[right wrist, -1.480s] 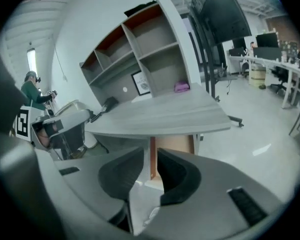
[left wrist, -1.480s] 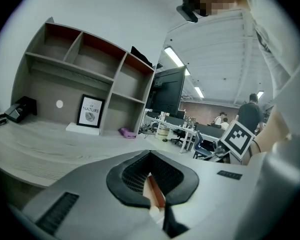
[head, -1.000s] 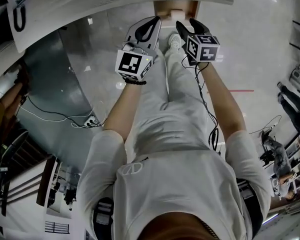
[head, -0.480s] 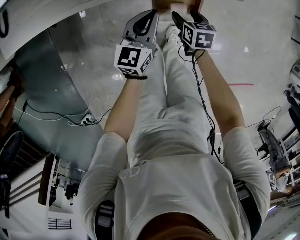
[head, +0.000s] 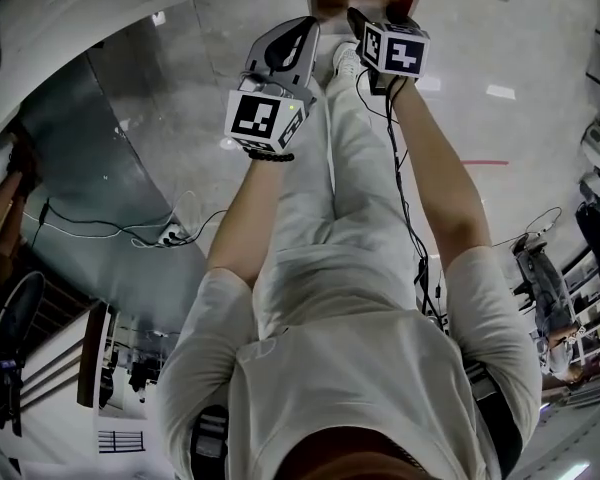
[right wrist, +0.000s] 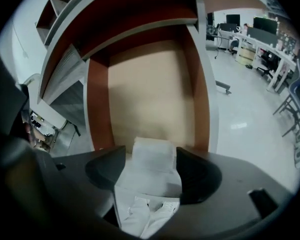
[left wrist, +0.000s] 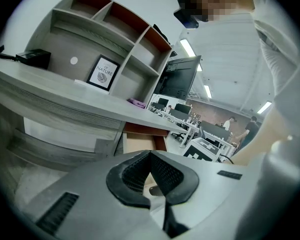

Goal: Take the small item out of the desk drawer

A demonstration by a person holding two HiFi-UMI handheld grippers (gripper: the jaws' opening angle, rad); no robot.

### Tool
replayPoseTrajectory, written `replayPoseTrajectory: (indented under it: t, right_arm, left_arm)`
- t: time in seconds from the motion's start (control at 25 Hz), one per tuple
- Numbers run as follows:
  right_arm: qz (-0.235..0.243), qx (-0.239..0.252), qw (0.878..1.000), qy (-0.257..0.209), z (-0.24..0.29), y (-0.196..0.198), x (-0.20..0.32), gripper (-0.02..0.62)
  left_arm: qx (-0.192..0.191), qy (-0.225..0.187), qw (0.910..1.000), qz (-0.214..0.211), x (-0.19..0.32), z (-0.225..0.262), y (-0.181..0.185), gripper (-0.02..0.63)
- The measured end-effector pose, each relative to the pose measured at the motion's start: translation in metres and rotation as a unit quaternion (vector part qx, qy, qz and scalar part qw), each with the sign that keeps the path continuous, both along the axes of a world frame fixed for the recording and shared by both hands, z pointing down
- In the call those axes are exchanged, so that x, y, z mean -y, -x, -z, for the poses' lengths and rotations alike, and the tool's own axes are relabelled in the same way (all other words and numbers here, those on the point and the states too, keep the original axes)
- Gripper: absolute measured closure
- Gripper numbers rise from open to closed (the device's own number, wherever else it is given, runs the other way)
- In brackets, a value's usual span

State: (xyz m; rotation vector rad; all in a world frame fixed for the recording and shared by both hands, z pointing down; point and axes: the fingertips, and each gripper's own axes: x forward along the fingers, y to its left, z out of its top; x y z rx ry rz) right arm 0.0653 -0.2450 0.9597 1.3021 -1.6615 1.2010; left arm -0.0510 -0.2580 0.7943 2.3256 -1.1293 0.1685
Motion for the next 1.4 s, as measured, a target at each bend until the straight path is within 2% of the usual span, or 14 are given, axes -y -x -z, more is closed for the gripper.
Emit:
replayPoseTrajectory:
  t: [0.16, 0.24, 0.72, 0.76, 0.84, 0.88, 1.0, 1.2, 1.4]
  right_arm:
    - [0.002, -0.020, 1.000, 0.007, -0.011, 0.003, 0.004, 0.275]
    - [0.004, -0.023, 1.000, 0.016, -0.015, 0.009, 0.004, 0.198]
    - [0.029, -0.082, 0.995, 0.045, -0.013, -0.001, -0.001, 0.199]
    - [0.032, -0.088, 0.995, 0.045, -0.014, -0.003, -0.001, 0.203]
    - [0.028, -0.102, 0.994, 0.040, -0.015, -0.009, -0.001, 0.286]
    - [0.027, -0.107, 0.993, 0.039, -0.015, -0.011, -0.001, 0.307]
    - [0.033, -0.115, 0.992, 0.044, -0.016, -0.012, -0.004, 0.308]
    - [0.033, -0.109, 0.993, 0.025, -0.012, -0.018, -0.002, 0.334]
    - [0.020, -0.069, 0.997, -0.004, -0.005, -0.017, 0.000, 0.337]
  left_arm:
    - [-0.005, 0.001, 1.0000, 0.000, 0.004, -0.008, 0.006, 0.607]
    - [-0.007, 0.004, 1.0000, 0.001, 0.006, -0.012, 0.009, 0.607]
    - [-0.005, 0.018, 0.9998, -0.001, -0.001, -0.013, 0.000, 0.607]
    - [-0.004, 0.019, 0.9998, 0.000, -0.002, -0.014, 0.000, 0.607]
    - [-0.002, 0.022, 0.9998, 0.001, -0.003, -0.017, 0.000, 0.607]
    - [-0.002, 0.023, 0.9997, 0.001, -0.004, -0.019, 0.000, 0.607]
    - [0.000, 0.026, 0.9997, 0.002, -0.006, -0.022, 0.001, 0.607]
    - [0.003, 0.028, 0.9996, 0.003, -0.007, -0.022, -0.004, 0.607]
    - [0.003, 0.029, 0.9995, 0.007, -0.010, -0.023, -0.003, 0.607]
